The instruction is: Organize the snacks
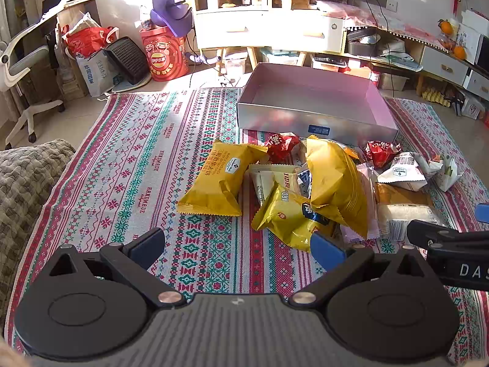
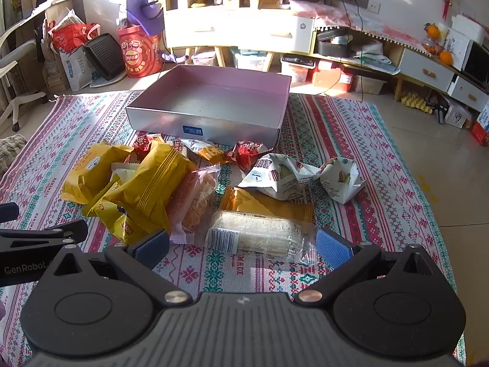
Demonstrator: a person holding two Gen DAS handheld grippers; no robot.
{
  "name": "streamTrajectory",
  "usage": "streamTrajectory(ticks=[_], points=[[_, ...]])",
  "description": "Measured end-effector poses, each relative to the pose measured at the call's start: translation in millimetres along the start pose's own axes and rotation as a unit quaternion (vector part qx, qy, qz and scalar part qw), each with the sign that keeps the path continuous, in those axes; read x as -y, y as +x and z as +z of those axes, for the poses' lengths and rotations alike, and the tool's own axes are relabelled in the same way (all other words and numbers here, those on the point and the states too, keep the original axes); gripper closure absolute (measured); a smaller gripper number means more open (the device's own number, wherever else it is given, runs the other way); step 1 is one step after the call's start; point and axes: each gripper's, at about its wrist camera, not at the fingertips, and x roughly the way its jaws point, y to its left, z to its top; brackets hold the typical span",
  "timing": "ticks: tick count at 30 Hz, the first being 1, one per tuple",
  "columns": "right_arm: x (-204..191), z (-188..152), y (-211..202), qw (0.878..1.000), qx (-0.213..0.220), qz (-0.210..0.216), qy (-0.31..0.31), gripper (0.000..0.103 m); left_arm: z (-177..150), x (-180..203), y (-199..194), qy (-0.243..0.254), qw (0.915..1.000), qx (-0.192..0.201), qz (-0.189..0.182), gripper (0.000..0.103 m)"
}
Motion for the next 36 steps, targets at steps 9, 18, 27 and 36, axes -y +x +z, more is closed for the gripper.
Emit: streamTrajectory(ticks=[9, 18, 27, 36], points=[[0.9, -4.3, 4.6, 1.0, -0.008, -0.015, -0.002, 0.0, 1.0, 0.3, 0.8, 0.004, 1.0, -0.003, -0.002, 0.0], [20.1, 14.5, 4.7, 0.999, -0.038, 0.008, 0.017, 0.0, 20.9, -13.7, 6.0, 0.026, 0.9988, -0.027, -0.031, 0.0], [33.4, 43.0, 7.9, 0.996, -0.067, 0.048, 0.023, 0.001, 49.6, -39.3, 30.6, 0.019, 0.9953, -0.074, -0.059, 0.0], [20.9, 60.4, 30.3, 0.977, -0.123, 0.166, 0.051, 0.016, 67.1, -52.4, 64.8, 0.016, 0.9916, -0.094, -0.088, 0.004]])
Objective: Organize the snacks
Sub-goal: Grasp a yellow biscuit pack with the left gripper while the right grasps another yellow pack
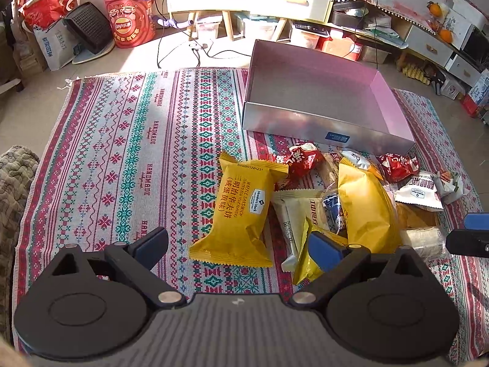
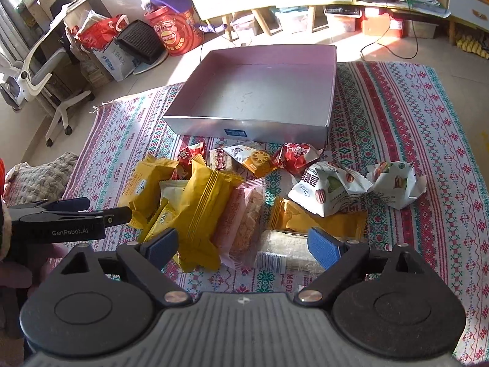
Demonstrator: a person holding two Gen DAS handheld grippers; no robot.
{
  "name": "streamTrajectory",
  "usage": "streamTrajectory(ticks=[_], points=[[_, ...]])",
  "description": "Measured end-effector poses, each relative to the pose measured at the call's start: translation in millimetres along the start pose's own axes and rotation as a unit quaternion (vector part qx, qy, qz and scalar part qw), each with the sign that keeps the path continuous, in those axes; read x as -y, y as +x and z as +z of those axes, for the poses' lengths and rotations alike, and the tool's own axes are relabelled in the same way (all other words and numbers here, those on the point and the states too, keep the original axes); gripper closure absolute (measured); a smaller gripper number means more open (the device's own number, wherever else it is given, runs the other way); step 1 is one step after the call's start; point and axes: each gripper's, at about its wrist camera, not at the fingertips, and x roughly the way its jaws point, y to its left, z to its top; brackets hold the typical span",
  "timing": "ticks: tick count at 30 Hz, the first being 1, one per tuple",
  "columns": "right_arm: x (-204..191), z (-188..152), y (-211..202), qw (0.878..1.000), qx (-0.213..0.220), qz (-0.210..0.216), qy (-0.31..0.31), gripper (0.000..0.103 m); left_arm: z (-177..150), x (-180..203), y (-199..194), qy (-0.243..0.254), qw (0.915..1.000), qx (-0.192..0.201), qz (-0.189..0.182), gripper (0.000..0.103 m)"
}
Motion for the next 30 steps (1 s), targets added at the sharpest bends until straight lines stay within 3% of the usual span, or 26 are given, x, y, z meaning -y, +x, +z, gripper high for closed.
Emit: streamTrajectory(ticks=[5, 18, 25, 30], points=[[-8.5, 7.7, 16.2, 0.999, -0.017, 0.037, -0.003, 0.024, 4.7, -10.6, 20.1, -0.006, 0.9997, -0.012, -0.02, 0.017], [1.2, 17.5, 44.6, 0.992, -0.045, 0.11, 0.044, 0.041, 22.2, -18.6, 52.4, -0.024, 0.998, -0.024, -0.053, 0.035], [8.2, 14.9, 46.0, 0.99, -0.05, 0.121, 0.055, 0.048, 21.9, -16.4, 58.5, -0.019, 0.9978, -0.032, -0.055, 0.045], [7.8, 13.2, 49.4, 0.991, -0.051, 0.113, 0.055, 0.059, 20.5, -17.3, 56.4, -0.018, 0.9982, -0.029, -0.049, 0.052]])
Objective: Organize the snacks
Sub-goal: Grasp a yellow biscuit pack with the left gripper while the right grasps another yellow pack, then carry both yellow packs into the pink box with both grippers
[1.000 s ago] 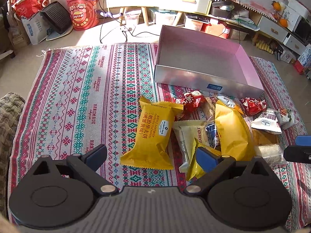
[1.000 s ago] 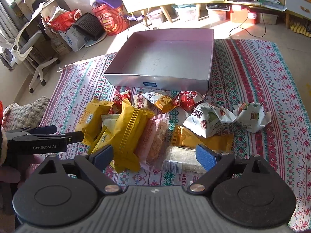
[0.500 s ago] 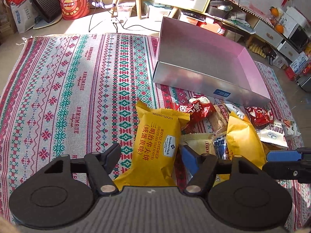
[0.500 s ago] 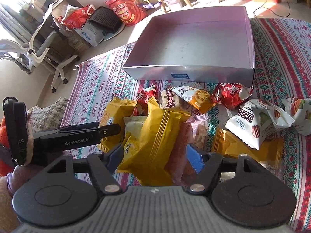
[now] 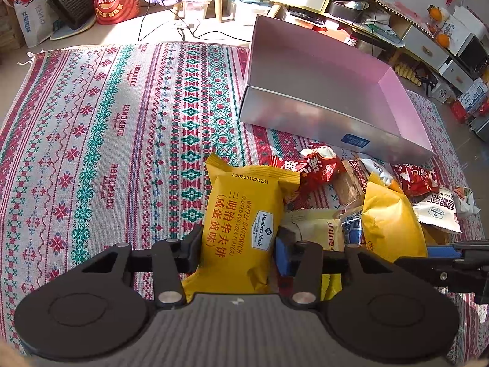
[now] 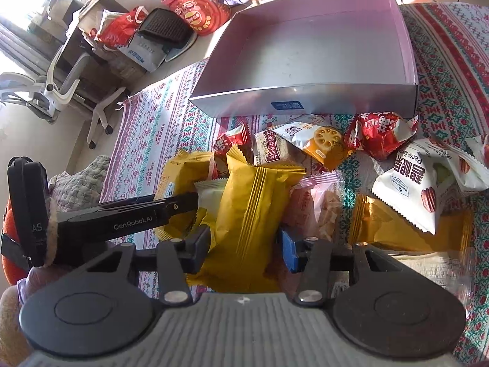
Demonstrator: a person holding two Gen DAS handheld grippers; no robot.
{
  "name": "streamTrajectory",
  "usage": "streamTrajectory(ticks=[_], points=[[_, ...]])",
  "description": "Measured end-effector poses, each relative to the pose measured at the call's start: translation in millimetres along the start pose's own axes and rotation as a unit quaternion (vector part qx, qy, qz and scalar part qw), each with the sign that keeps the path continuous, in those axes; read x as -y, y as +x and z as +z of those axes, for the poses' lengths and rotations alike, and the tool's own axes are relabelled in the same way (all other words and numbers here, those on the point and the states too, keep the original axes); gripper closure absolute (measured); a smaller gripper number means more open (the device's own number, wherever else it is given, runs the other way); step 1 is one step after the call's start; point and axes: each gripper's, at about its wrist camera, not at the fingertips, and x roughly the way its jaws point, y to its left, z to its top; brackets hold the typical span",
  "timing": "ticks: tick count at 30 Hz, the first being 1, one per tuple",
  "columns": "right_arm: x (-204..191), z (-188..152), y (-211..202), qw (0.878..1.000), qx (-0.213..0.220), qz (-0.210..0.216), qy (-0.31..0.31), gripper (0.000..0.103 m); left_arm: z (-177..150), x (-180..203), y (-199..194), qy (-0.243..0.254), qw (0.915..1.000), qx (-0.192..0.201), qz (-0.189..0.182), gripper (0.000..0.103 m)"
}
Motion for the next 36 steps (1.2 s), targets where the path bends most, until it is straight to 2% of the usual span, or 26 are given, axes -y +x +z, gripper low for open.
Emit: streamTrajectory(ticks=[9, 21, 29, 36], points=[[-6.3, -2.7, 4.7, 1.0, 0.004, -0.014, -0.015, 0.07, -1.6, 3.2, -5.8, 0.006, 0.9999, 0.009, 0.013, 0.056], [-11.2, 5.6, -13.8, 0.999, 0.032, -0.003, -0.016, 0.071, 9.0, 8.1, -29.6, 0.009, 0.9987, 0.046, 0.018, 0.057], [0.5, 38.3, -37.8, 0.996, 0.087, -0.01, -0.001, 0.071, 54.8, 35.7, -33.0, 0.03, 0.9956, 0.087, 0.016, 0.057], [22.6, 73.7, -32.8, 0.992, 0.124, -0.034, 0.019, 0.071, 98.4, 62.5, -6.7, 0.045, 0.9917, 0.119, 0.012, 0.057]])
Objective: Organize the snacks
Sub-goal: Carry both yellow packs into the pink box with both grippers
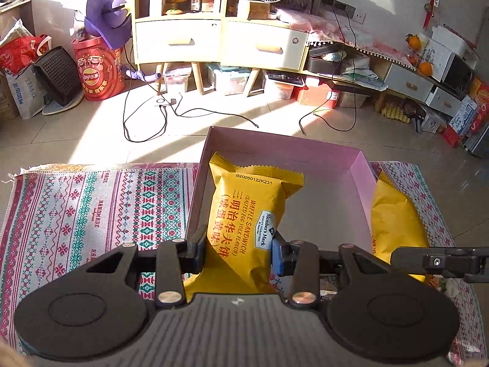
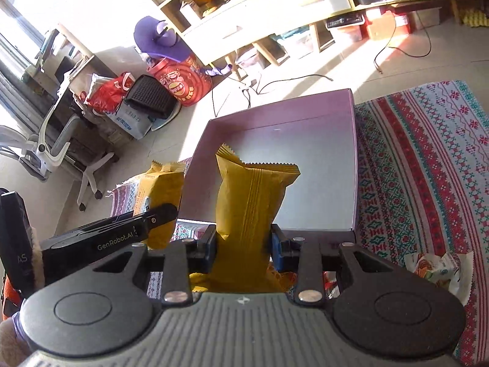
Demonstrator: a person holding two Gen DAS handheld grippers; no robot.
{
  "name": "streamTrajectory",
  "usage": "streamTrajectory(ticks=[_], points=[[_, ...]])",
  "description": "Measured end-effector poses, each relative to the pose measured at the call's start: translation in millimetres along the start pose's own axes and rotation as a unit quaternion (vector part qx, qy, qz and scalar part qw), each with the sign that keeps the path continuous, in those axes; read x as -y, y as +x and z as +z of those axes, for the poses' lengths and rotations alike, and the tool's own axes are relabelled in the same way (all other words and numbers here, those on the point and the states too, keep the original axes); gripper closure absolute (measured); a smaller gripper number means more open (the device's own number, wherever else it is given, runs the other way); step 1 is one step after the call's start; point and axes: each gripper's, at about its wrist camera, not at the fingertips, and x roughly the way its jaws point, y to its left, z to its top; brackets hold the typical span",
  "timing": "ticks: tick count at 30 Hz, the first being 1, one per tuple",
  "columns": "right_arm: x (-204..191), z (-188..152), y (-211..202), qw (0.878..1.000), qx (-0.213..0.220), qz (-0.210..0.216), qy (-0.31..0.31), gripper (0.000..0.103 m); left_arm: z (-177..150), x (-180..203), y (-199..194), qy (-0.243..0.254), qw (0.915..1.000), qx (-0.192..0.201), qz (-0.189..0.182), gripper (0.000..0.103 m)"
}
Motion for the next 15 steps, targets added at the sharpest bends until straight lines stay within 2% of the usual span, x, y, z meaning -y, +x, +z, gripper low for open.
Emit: streamTrajectory(ticks=[7, 12, 15], points=[[20.1, 23.1, 21.7, 0.999, 0.034, -0.023, 0.014, 0.071, 13.7, 16.6, 41.9, 0.026, 0.9995, 0.014, 0.012, 0.057], [27.1, 28.4, 33.5, 0.998, 0.047, -0.033, 0.003, 0.071, 2.2, 21.8, 60.9, 0.057, 0.9969, 0.017, 0.053, 0.057], [25.8, 27.4, 37.6, 0.998, 0.043, -0.039, -0.016, 0.071, -6.7, 20.8, 65.5, 0.056, 0.9967, 0.01, 0.058, 0.057]])
